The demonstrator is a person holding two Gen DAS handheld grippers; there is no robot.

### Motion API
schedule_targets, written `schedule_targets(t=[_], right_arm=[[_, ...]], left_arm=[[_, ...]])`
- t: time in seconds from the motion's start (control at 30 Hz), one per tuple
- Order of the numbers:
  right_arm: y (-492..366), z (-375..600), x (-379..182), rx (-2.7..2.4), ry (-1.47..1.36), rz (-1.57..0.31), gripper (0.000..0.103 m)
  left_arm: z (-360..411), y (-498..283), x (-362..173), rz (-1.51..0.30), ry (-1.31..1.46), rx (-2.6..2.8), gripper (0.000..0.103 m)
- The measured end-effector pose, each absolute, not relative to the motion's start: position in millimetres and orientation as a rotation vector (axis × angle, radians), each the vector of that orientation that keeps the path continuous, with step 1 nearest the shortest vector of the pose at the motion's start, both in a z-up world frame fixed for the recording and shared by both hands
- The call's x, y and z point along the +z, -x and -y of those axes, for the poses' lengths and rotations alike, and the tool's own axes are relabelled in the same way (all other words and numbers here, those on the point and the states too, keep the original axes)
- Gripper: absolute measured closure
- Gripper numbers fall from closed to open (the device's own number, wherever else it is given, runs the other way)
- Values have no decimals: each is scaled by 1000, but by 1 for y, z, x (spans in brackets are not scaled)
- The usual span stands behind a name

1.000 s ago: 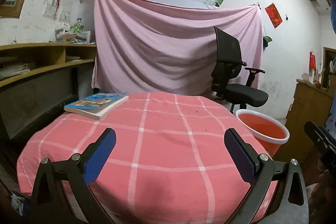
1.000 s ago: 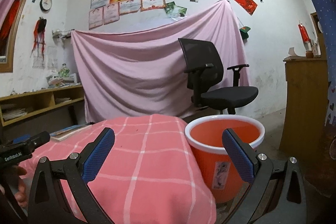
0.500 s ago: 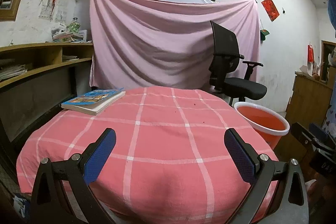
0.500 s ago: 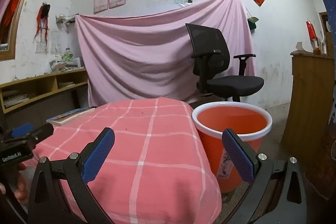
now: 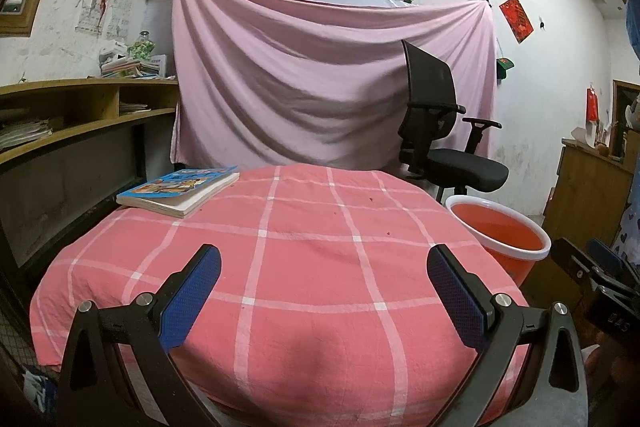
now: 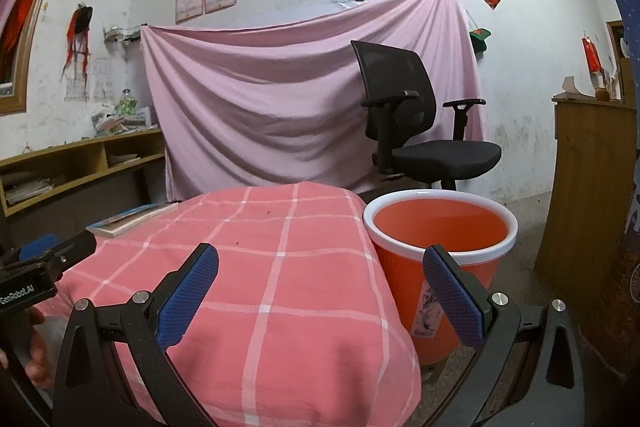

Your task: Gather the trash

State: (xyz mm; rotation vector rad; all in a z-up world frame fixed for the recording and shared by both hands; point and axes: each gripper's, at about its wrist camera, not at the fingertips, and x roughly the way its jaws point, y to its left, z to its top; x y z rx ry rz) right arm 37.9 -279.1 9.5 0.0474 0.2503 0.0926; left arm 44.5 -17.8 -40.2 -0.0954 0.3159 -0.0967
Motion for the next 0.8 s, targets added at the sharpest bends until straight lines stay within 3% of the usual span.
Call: schedule_targets(t=[0.8], right_arm=[[-38,279,9,94,-46,-253,0]], left_arm=[[16,-45,-39,-315,94,-99,2]])
